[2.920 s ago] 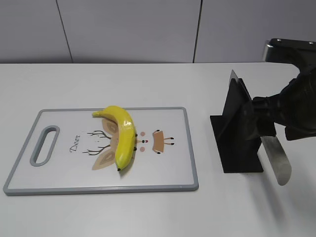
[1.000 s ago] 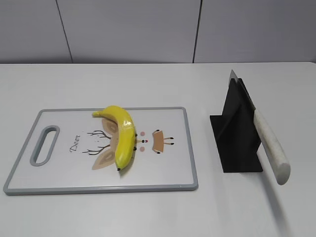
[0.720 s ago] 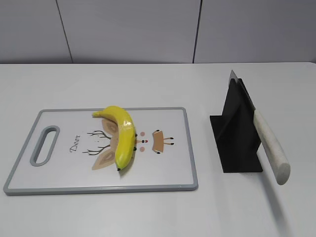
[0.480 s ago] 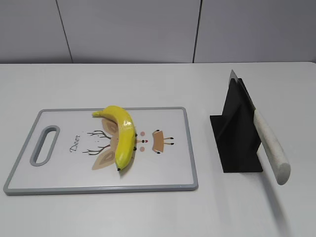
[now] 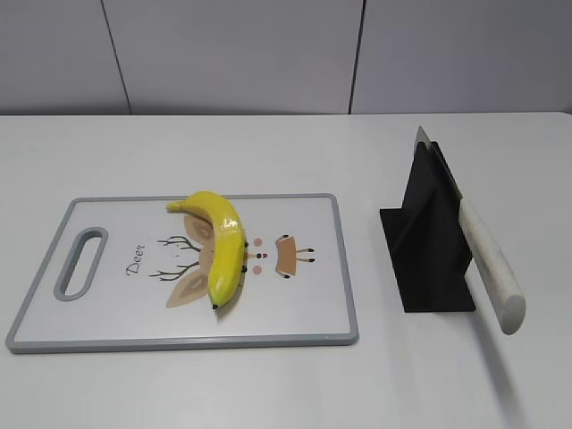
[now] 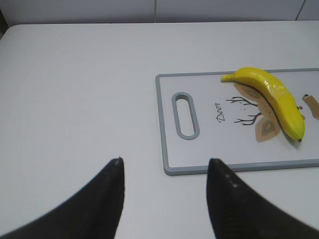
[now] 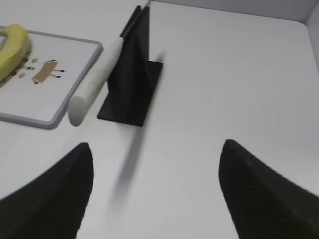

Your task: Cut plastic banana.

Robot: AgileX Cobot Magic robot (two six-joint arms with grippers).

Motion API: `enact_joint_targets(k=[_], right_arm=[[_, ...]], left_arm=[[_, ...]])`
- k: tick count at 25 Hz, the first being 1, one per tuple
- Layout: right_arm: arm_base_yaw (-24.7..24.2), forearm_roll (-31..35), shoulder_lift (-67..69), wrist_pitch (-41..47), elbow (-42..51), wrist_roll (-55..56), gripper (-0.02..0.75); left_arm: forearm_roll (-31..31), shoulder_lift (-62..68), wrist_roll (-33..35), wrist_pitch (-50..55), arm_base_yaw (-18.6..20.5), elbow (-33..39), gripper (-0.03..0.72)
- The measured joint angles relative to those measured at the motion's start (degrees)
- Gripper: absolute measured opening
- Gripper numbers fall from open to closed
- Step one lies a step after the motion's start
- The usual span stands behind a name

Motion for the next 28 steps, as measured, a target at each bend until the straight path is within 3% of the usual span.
enact_joint_targets(k=[5,8,28], right_arm=[[-9.5,0.0,0.0,0.0,0.0,0.0,0.592],[-12.3,0.0,0.0,0.0,0.0,0.0,0.592],[-12.7,0.0,0.0,0.0,0.0,0.0,0.592]], left_arm=[[0.0,0.0,0.0,0.0,0.0,0.0,0.508],[0.0,0.0,0.0,0.0,0.0,0.0,0.508],[0.0,0.0,0.0,0.0,0.0,0.0,0.489]])
